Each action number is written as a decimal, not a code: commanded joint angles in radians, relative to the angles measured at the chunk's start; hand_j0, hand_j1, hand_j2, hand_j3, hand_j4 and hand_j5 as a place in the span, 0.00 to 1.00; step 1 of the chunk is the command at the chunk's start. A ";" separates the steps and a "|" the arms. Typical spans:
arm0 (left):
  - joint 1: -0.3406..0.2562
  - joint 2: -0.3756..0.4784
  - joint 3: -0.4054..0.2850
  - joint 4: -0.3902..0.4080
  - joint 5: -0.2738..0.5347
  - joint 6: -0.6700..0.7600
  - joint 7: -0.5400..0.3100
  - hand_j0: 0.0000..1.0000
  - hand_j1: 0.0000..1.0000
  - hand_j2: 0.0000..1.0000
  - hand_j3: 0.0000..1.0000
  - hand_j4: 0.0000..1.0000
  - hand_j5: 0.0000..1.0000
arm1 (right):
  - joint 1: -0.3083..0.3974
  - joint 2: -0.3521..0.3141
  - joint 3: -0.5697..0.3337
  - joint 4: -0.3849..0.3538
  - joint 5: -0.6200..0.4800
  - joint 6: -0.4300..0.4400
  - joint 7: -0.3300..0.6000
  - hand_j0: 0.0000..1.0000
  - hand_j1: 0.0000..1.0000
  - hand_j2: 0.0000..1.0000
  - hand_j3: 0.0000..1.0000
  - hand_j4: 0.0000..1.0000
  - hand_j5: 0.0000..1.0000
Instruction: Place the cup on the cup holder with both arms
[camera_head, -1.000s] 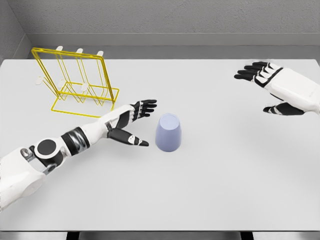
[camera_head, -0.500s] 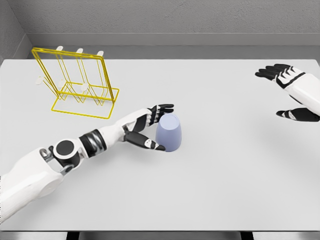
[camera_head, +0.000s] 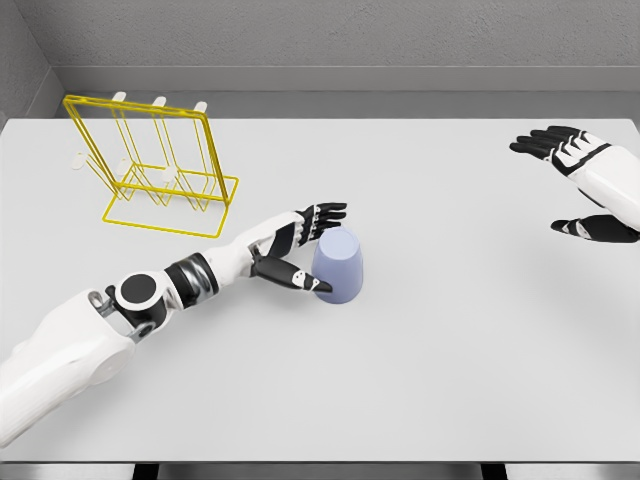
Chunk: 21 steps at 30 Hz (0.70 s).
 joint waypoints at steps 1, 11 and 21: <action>0.002 -0.006 0.001 0.001 0.002 0.000 -0.001 1.00 1.00 1.00 1.00 1.00 1.00 | 0.000 0.000 0.000 -0.001 -0.007 0.003 -0.001 1.00 1.00 1.00 1.00 1.00 1.00; 0.002 -0.020 -0.001 0.011 -0.001 0.001 -0.001 1.00 1.00 1.00 1.00 1.00 1.00 | 0.000 0.001 0.000 -0.003 -0.007 0.003 -0.001 1.00 1.00 1.00 1.00 1.00 1.00; 0.002 -0.027 -0.007 0.019 0.000 0.021 -0.001 0.94 0.94 0.94 0.94 0.94 0.94 | 0.000 0.006 0.000 -0.004 -0.007 0.003 -0.001 1.00 1.00 1.00 1.00 1.00 1.00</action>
